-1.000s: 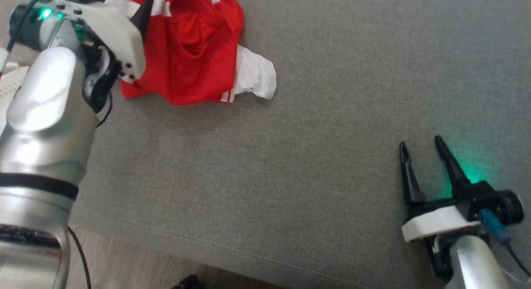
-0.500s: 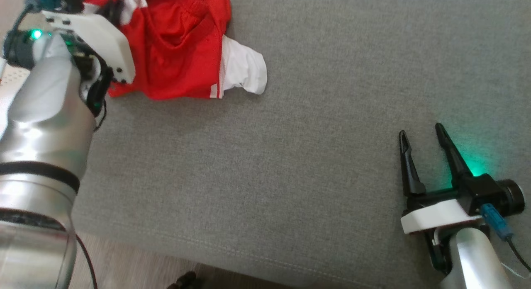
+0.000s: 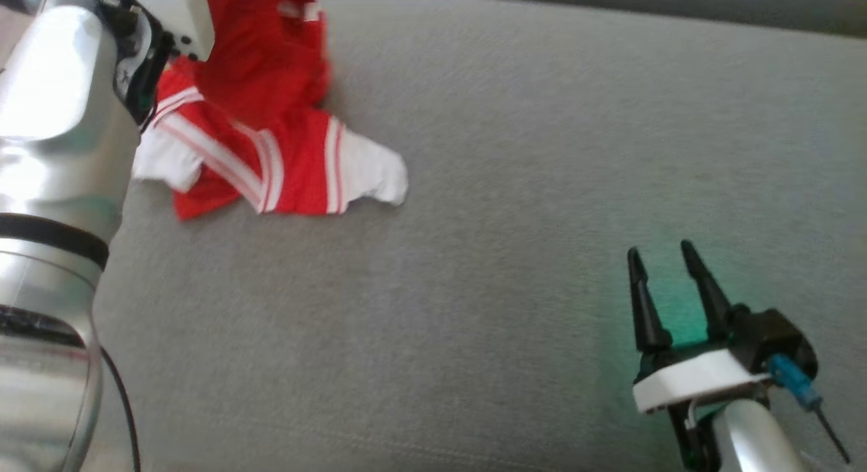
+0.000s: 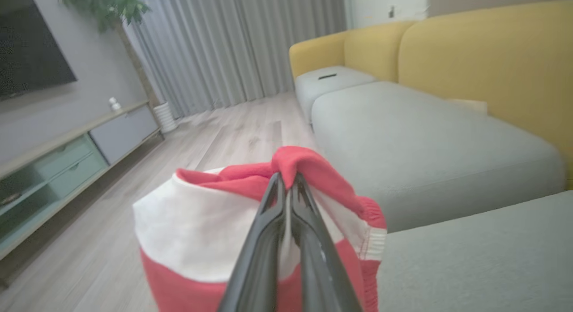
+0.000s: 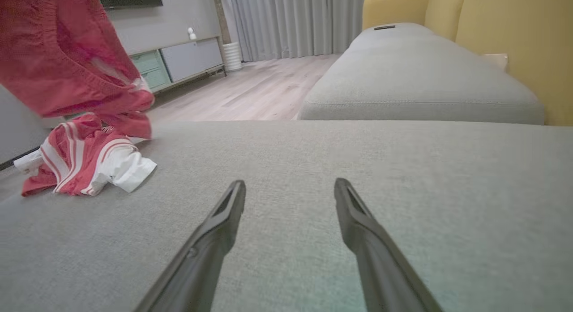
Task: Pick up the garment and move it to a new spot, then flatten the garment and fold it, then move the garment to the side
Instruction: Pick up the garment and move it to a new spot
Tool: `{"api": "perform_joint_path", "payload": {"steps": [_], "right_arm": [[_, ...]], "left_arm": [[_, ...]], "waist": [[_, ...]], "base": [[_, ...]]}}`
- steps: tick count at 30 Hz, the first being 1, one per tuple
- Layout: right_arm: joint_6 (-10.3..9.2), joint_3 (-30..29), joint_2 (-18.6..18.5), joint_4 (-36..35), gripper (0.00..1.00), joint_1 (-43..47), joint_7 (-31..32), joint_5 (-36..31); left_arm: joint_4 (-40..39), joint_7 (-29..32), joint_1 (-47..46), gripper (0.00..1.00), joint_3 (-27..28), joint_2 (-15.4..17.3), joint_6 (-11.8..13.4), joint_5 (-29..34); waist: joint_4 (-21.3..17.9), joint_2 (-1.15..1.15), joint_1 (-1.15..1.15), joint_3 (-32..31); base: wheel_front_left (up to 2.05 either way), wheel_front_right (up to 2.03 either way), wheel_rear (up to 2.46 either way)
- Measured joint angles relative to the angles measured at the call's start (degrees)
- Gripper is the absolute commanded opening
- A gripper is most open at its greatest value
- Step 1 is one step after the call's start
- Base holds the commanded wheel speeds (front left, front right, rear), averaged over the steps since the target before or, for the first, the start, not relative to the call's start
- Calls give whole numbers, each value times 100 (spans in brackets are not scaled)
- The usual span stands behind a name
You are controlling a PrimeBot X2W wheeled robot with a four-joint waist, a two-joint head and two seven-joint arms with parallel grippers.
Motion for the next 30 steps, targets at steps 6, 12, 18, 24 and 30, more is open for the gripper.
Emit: {"api": "perform_joint_path", "payload": {"steps": [6, 12, 18, 24, 30], "right_arm": [[0, 313, 0, 5, 100, 196, 15, 298], [0, 539, 0, -90, 100, 219, 16, 486], [0, 792, -1, -164, 100, 310, 16, 759], [0, 924, -2, -358, 100, 211, 16, 1026], [0, 1028, 0, -517, 100, -190, 16, 1188]], "left_arm": [[-633, 58, -27, 0, -337, 175, 0, -283], [-1255, 52, -229, 0, -405, 148, 0, -493], [-1746, 252, -226, 0, -491, -88, 7, -680], [-1974, 505, 26, 0, -558, -498, 30, -989], [-1608, 494, 1239, 0, -864, -448, 55, -1063]], "waist": [[-672, 0, 0, -366], [-1518, 0, 0, -597], [-2372, 0, 0, -694], [-3012, 0, 0, -437], [-3268, 0, 3, 205]], "base": [[0, 0, 0], [0, 0, 0], [0, 0, 0], [0, 0, 0], [0, 0, 0]]}}
